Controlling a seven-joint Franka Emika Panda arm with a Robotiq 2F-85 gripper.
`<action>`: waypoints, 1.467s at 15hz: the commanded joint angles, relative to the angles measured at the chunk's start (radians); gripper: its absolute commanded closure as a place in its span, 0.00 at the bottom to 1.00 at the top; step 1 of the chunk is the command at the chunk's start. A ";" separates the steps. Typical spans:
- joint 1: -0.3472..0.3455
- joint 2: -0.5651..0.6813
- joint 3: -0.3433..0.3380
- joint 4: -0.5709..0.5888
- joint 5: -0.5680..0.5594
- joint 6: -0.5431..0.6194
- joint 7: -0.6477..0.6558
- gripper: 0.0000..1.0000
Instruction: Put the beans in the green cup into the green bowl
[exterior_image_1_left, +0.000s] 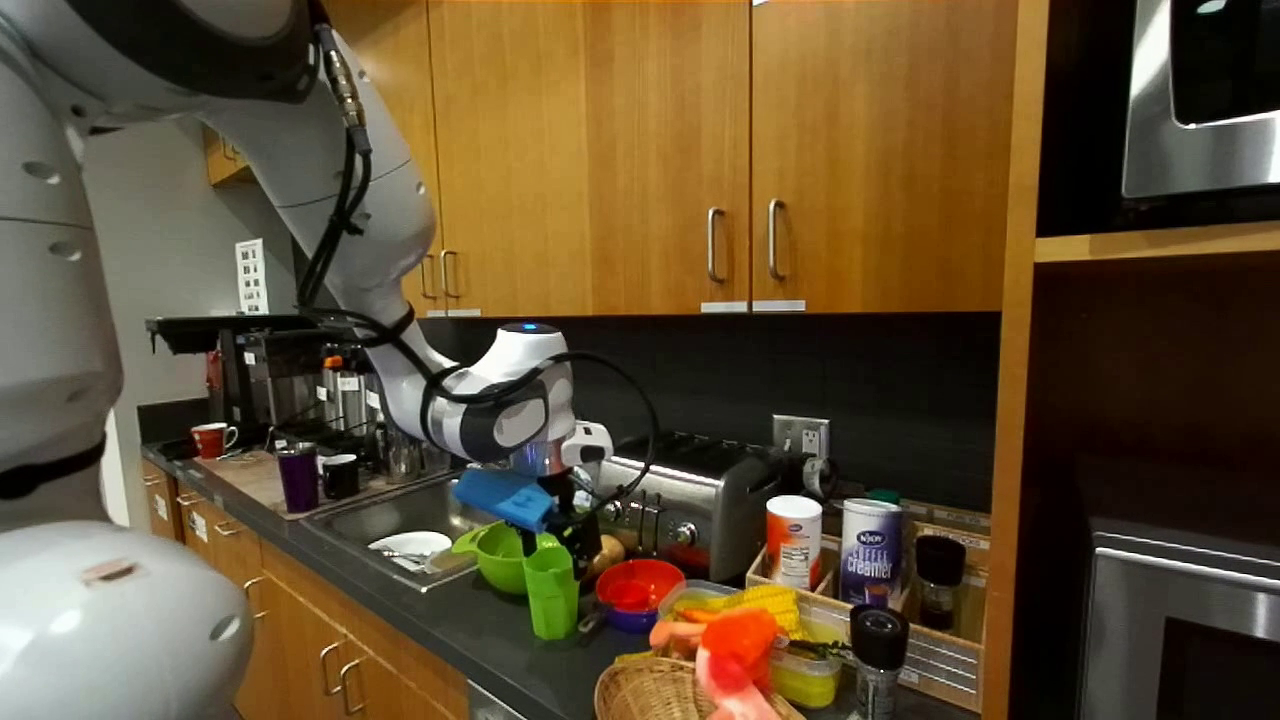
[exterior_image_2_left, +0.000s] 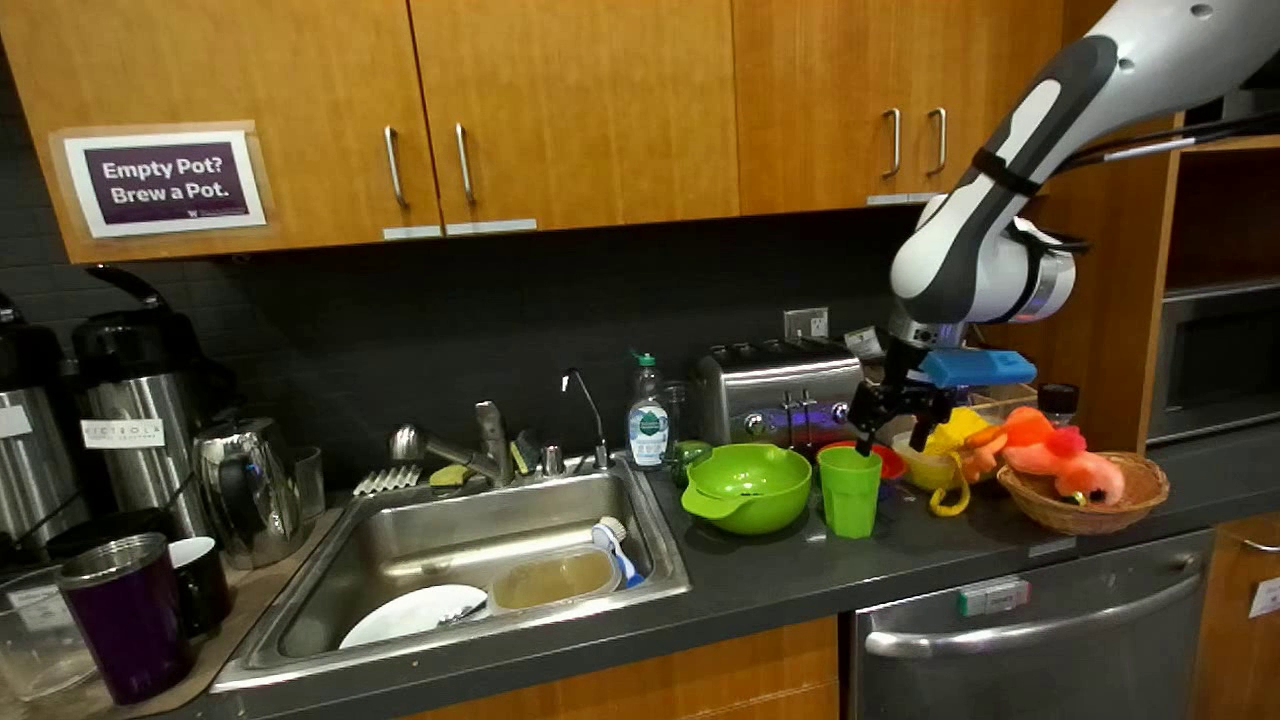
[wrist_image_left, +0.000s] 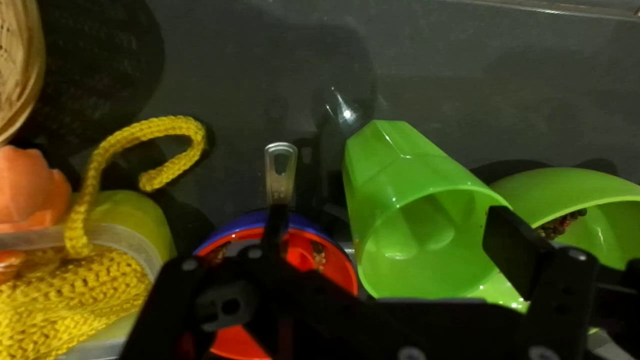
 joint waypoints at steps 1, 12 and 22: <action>-0.011 0.038 0.016 0.020 -0.028 0.041 0.024 0.00; -0.021 0.074 0.015 0.069 -0.077 0.060 0.071 0.00; -0.021 0.066 0.017 0.064 -0.052 0.045 0.050 0.00</action>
